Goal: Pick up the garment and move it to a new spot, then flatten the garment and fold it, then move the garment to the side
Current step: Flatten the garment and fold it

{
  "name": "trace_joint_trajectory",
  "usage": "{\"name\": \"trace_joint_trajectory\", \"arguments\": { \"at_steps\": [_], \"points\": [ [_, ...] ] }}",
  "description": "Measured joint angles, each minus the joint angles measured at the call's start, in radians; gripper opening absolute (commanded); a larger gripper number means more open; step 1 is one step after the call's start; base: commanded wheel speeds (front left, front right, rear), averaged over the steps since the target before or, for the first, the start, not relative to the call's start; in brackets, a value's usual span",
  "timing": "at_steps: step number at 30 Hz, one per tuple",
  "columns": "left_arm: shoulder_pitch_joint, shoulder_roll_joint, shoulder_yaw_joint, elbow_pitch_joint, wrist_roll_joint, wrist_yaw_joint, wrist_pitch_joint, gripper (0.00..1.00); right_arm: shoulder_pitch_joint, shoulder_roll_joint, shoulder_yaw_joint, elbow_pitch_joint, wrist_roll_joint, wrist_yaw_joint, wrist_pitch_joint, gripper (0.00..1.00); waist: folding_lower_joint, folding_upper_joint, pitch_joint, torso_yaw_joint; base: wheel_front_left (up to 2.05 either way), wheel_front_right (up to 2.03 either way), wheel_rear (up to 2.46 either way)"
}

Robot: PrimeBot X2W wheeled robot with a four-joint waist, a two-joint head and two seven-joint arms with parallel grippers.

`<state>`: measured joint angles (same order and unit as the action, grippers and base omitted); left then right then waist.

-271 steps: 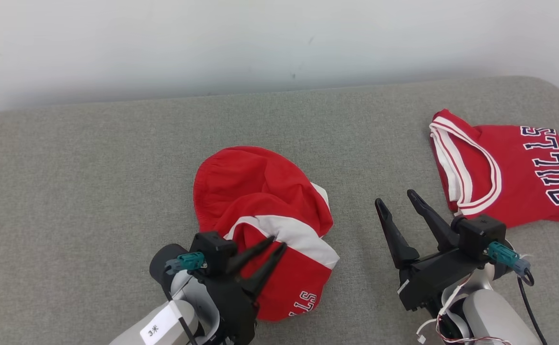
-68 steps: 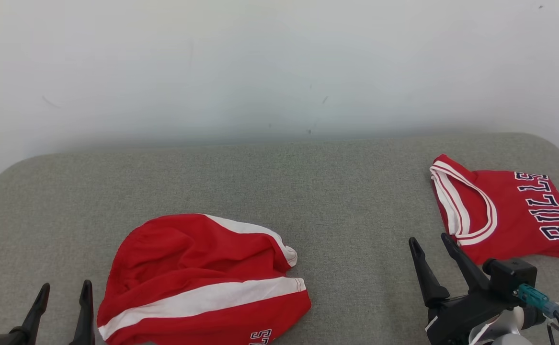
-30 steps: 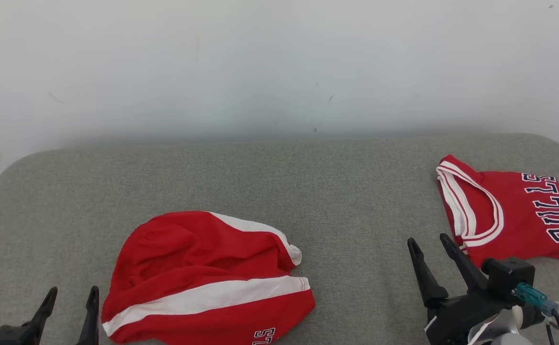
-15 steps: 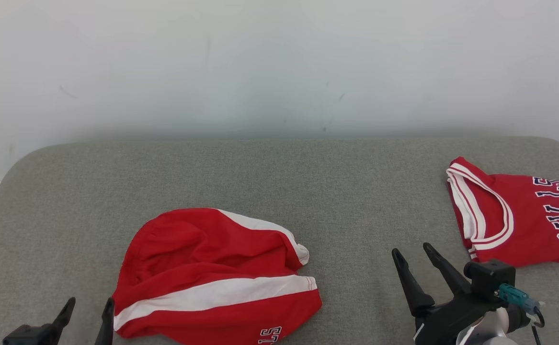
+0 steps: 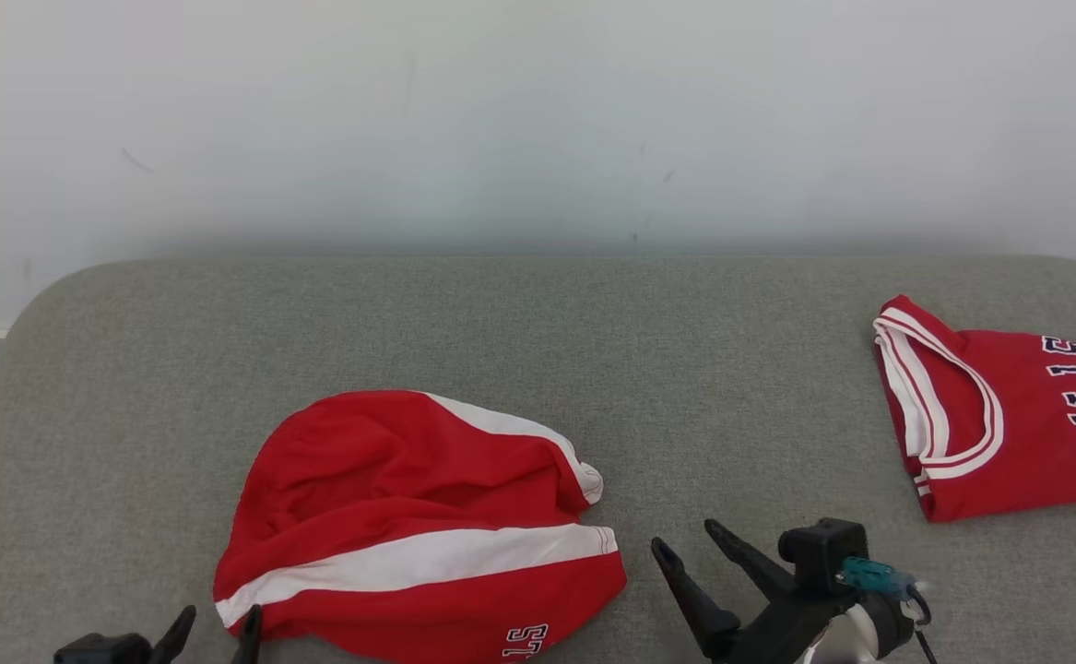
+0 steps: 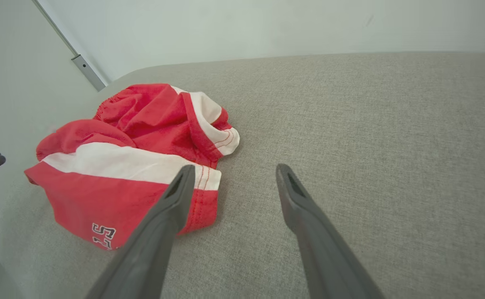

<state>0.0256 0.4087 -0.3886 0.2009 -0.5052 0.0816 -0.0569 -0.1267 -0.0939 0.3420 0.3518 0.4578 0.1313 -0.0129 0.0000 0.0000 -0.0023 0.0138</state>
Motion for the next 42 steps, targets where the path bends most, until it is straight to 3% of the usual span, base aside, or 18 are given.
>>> {"name": "trace_joint_trajectory", "arguments": {
  "at_steps": [17,27,28,29,30,31,32,42],
  "points": [
    [-0.151,-0.072,-0.011,0.343,-0.077,-0.145,-0.085,1.00,-0.197,0.009,0.242,0.288,0.165,0.000,-0.106,1.00,0.0000,0.0000,0.025,0.016,0.00,0.00,0.00],
    [-0.258,-0.104,-0.037,0.504,-0.104,-0.196,-0.120,1.00,-0.296,0.027,0.361,0.419,0.262,0.000,-0.146,1.00,0.0000,0.0000,0.052,0.028,0.00,0.00,0.00],
    [-0.266,-0.108,-0.038,0.517,-0.120,-0.198,-0.120,1.00,-0.304,0.028,0.372,0.428,0.271,0.000,-0.146,0.81,0.0001,0.0000,0.055,0.029,0.00,0.00,0.00],
    [-0.272,-0.112,-0.046,0.526,-0.129,-0.203,-0.122,1.00,-0.311,0.029,0.383,0.436,0.280,0.000,-0.152,0.41,0.0000,0.0000,0.058,0.030,0.00,0.00,0.00],
    [-0.278,-0.118,-0.048,0.533,-0.136,-0.205,-0.130,0.76,-0.317,0.030,0.392,0.444,0.287,0.000,-0.156,0.27,0.0000,0.0000,0.060,0.031,0.00,0.00,0.00],
    [-0.285,-0.122,-0.052,0.541,-0.148,-0.205,-0.132,0.17,-0.322,0.030,0.402,0.452,0.294,0.000,-0.164,0.00,0.0001,0.0000,0.061,0.032,0.00,0.00,0.00],
    [-0.292,-0.122,-0.062,0.551,-0.151,-0.206,-0.131,0.00,-0.326,0.030,0.411,0.457,0.303,0.000,-0.165,0.00,0.0001,0.0000,0.063,0.034,0.00,0.00,0.00],
    [-0.318,-0.112,-0.146,0.565,-0.213,-0.212,-0.155,0.00,-0.364,0.027,0.483,0.498,0.380,0.000,-0.208,0.00,0.0000,0.0000,0.057,0.034,0.00,0.00,0.00]
  ]
}}
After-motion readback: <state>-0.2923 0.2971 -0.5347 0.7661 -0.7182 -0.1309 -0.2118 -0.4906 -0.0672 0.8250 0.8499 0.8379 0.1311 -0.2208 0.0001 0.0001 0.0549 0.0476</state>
